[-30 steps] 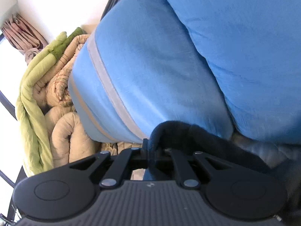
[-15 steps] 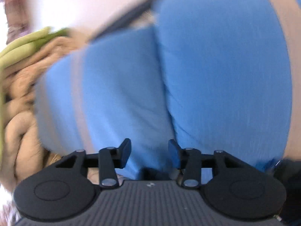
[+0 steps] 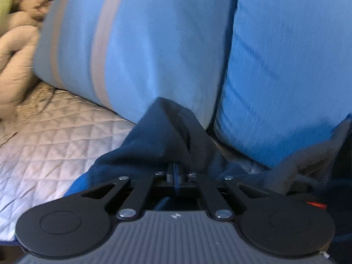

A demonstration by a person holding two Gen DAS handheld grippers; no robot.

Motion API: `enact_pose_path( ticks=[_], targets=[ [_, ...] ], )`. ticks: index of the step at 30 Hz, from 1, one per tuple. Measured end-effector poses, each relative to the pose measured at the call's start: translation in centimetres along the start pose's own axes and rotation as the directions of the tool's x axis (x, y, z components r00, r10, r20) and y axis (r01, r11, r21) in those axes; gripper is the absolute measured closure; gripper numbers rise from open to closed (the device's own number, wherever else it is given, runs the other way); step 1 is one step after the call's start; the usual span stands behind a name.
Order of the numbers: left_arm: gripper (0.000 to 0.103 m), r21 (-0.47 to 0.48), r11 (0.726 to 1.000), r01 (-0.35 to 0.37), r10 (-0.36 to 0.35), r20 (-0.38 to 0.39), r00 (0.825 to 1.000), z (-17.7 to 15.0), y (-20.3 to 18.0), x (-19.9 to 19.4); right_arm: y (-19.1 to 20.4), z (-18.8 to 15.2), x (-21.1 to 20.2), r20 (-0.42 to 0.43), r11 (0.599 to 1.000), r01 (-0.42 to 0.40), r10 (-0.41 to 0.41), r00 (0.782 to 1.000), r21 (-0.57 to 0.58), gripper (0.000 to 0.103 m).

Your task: Fold clothes

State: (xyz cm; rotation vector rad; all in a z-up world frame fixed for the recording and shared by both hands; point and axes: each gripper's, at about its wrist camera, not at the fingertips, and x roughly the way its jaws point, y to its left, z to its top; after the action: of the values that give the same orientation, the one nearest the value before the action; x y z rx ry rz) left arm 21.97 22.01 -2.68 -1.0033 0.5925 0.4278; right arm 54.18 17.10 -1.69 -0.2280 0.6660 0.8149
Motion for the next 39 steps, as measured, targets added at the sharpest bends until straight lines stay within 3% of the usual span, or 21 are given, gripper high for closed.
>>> enact_pose_path(
  ticks=[4,7,12,16,18,22,26,31,35,37,39],
  targets=[
    [0.068,-0.099,0.995,-0.014,0.023,0.097,0.995,1.0,1.4,-1.4,-0.4,-0.2,1.3,0.001,1.0,0.03,-0.03,1.0,0.01,0.085],
    [0.068,-0.219,0.974,0.053,-0.038,0.075,0.996,2.1,3.5,-1.3,-0.2,0.3,0.5,0.016,0.999,0.018,-0.019,1.0,0.037,0.083],
    [0.068,-0.415,0.901,0.128,-0.135,0.012,0.991,2.3,6.2,-0.3,-1.2,0.7,-3.8,0.095,0.999,-0.03,0.027,0.995,0.022,0.055],
    [0.068,-0.534,0.829,0.167,-0.217,-0.032,0.976,1.9,7.5,0.9,-1.3,2.1,-4.6,0.12,1.0,-0.015,0.014,0.993,0.008,0.043],
    [0.068,-0.568,0.802,0.185,-0.25,-0.039,0.967,1.7,7.9,1.5,-1.3,2.5,-3.7,0.103,0.999,-0.037,0.035,0.994,0.014,0.043],
    [0.068,-0.548,0.811,0.205,-0.277,-0.05,0.96,1.6,7.8,1.9,-1.7,2.8,-1.2,0.03,0.996,-0.083,0.082,0.996,0.024,0.043],
    [0.068,-0.541,0.814,0.21,-0.286,-0.06,0.956,1.8,7.6,2.3,-3.9,2.9,0.8,-0.027,0.978,-0.127,0.133,0.991,0.167,0.047],
    [0.068,-0.547,0.812,0.205,-0.292,-0.076,0.953,1.8,7.6,2.5,-6.4,3.1,1.5,-0.067,0.929,-0.192,0.223,0.972,0.315,0.047],
    [0.068,-0.547,0.809,0.214,-0.297,-0.068,0.952,1.8,7.4,2.5,-7.2,3.3,1.9,-0.142,0.91,-0.229,0.292,0.946,0.345,0.049],
    [0.068,-0.548,0.809,0.215,-0.299,-0.067,0.952,1.7,7.3,2.6,-7.3,3.3,1.7,-0.155,0.902,-0.249,0.319,0.935,0.353,0.056],
    [0.068,-0.546,0.811,0.21,-0.295,-0.071,0.953,1.7,7.2,2.6,-7.5,3.3,1.4,-0.147,0.881,-0.285,0.361,0.921,0.379,0.076]
  ],
)
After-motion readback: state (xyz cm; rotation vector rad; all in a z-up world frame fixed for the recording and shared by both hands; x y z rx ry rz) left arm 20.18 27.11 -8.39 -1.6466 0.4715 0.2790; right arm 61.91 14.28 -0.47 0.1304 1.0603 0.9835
